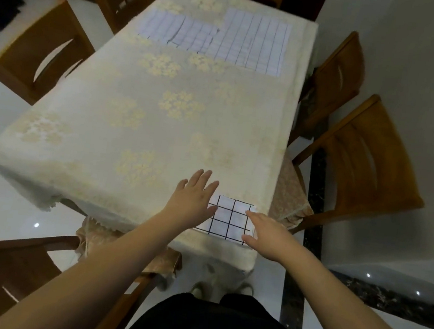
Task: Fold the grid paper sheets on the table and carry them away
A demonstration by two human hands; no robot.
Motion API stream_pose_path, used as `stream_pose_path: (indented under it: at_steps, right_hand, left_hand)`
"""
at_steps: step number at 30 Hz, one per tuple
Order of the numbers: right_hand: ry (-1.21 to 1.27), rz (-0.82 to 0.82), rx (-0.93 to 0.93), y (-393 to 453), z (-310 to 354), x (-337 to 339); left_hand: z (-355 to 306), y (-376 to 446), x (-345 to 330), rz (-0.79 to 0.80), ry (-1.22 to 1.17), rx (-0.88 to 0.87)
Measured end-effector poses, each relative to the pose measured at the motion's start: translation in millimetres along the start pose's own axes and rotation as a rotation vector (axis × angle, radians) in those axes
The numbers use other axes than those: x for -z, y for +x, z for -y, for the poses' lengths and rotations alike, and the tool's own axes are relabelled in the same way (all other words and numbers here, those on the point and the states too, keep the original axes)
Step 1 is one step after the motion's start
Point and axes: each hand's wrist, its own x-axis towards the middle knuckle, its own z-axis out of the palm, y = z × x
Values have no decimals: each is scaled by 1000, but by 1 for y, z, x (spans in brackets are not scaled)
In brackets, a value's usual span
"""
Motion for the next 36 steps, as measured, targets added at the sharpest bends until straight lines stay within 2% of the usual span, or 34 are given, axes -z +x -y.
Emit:
stream_pose_path:
  at_steps: [4, 14, 26, 30, 36]
  right_hand:
    - [-39, -169, 28, -23, 31, 23]
    - [-174, -304, 115, -91, 54, 30]
    - [-176, -317, 308, -149, 67, -17]
    - [-192, -286, 407, -163, 108, -31]
    - [-292, -249, 582, -185, 199, -62]
  left_hand:
    - [-4, -26, 40, -75, 60, -15]
    - [-35, -104, 67, -157, 35, 17]
    - [-90, -231, 50, -62, -151, 325]
    - [-82, -279, 49, -86, -195, 437]
    - [-56, -371, 35, -206, -272, 601]
